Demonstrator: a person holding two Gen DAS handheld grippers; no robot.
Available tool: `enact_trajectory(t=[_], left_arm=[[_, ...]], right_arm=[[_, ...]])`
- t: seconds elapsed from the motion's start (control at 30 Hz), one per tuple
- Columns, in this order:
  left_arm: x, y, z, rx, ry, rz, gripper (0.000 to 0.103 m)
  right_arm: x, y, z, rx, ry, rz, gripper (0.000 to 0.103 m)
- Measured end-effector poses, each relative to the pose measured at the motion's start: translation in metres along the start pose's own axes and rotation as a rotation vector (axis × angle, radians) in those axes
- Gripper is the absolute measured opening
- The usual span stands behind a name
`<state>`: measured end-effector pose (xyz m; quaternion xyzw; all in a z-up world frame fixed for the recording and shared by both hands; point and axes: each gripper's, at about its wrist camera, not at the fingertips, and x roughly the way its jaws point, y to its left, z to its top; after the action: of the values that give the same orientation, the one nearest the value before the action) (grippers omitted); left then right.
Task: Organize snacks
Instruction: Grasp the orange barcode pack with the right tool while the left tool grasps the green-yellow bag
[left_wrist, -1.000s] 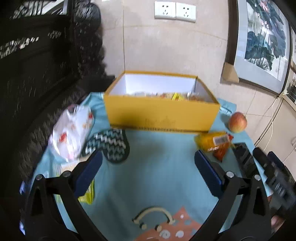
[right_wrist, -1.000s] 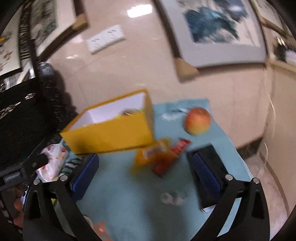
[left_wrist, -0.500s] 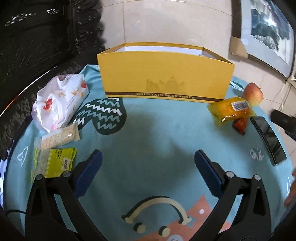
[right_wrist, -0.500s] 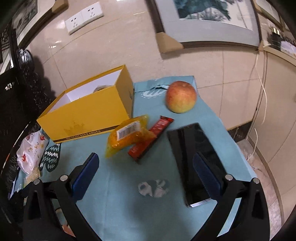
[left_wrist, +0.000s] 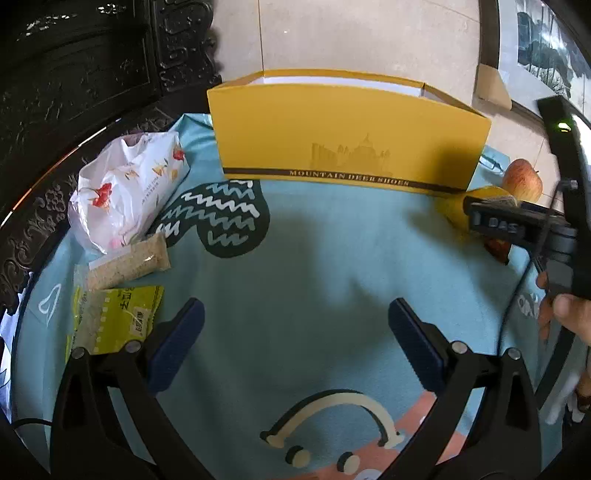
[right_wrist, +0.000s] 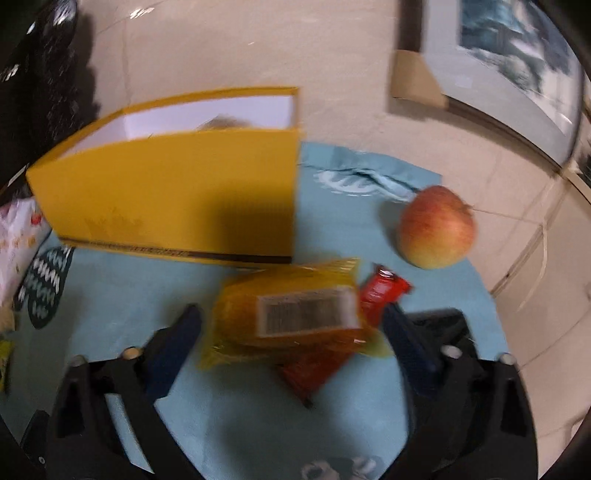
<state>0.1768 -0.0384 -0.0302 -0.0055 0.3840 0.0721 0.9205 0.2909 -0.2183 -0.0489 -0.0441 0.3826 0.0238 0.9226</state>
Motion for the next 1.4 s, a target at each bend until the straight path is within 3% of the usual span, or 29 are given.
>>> enact_trajectory(t=[0.13, 0.17, 0.23, 0.27, 0.3, 0.37, 0.5, 0.57, 0.7, 0.77, 0.8, 0.83, 0.87, 0.93, 1.1, 1.2, 1.27, 1.33, 1.4], left_arm=[[0.0, 0.0, 0.0, 0.006, 0.0, -0.003, 0.101], [-0.001, -0.001, -0.001, 0.008, -0.004, -0.002, 0.101], [-0.004, 0.0, 0.0, 0.007, -0.014, -0.007, 0.101], [-0.006, 0.001, 0.0, 0.002, -0.024, -0.012, 0.101], [-0.008, 0.001, 0.001, -0.002, -0.031, -0.017, 0.101], [-0.015, 0.003, 0.002, -0.005, -0.045, -0.025, 0.101], [-0.039, 0.016, 0.006, -0.013, -0.114, 0.021, 0.101], [-0.052, 0.031, 0.009, -0.032, -0.147, 0.079, 0.101], [-0.054, 0.066, 0.01, -0.059, -0.13, 0.209, 0.101], [-0.048, 0.084, 0.006, -0.081, -0.096, 0.247, 0.101], [-0.045, 0.09, 0.003, -0.093, -0.075, 0.253, 0.101], [-0.04, 0.097, -0.001, -0.112, -0.047, 0.259, 0.101], [-0.039, 0.101, -0.003, -0.121, -0.031, 0.261, 0.101], [-0.034, 0.106, -0.008, -0.133, -0.002, 0.281, 0.101], [-0.032, 0.115, -0.016, -0.166, 0.03, 0.274, 0.101], [-0.032, 0.12, -0.019, -0.173, 0.043, 0.282, 0.101], [-0.03, 0.124, -0.021, -0.189, 0.06, 0.272, 0.101], [-0.026, 0.127, -0.022, -0.202, 0.073, 0.275, 0.101], [-0.023, 0.129, -0.025, -0.212, 0.087, 0.294, 0.101]], right_arm=[[0.0, 0.016, 0.002, -0.113, -0.015, -0.012, 0.056], [-0.004, 0.015, 0.002, -0.105, -0.018, 0.006, 0.049], [-0.016, 0.004, 0.002, -0.041, -0.023, 0.073, 0.022], [-0.022, -0.002, 0.001, -0.012, -0.016, 0.108, 0.017], [-0.027, -0.009, -0.002, 0.021, -0.001, 0.154, 0.004], [-0.032, -0.015, -0.009, 0.06, 0.017, 0.206, 0.0], [-0.048, -0.018, -0.03, 0.134, 0.057, 0.373, 0.0], [-0.048, -0.013, -0.036, 0.129, 0.06, 0.384, 0.0], [-0.047, -0.019, -0.037, 0.175, 0.044, 0.426, 0.001], [-0.052, -0.025, -0.029, 0.156, 0.016, 0.366, 0.027], [-0.055, -0.026, -0.025, 0.147, -0.005, 0.324, 0.066], [-0.06, -0.028, -0.019, 0.132, -0.056, 0.269, 0.093], [-0.064, -0.029, -0.015, 0.11, -0.1, 0.248, 0.1], [-0.068, -0.024, 0.0, -0.014, -0.169, 0.24, 0.102], [-0.026, 0.022, 0.017, -0.46, -0.028, 0.18, 0.102], [0.001, 0.041, 0.011, -0.575, 0.034, 0.16, 0.102], [0.015, 0.049, 0.008, -0.58, 0.085, 0.194, 0.081], [0.019, 0.046, 0.013, -0.493, 0.14, 0.286, 0.043], [0.013, 0.041, 0.015, -0.426, 0.149, 0.313, 0.038]])
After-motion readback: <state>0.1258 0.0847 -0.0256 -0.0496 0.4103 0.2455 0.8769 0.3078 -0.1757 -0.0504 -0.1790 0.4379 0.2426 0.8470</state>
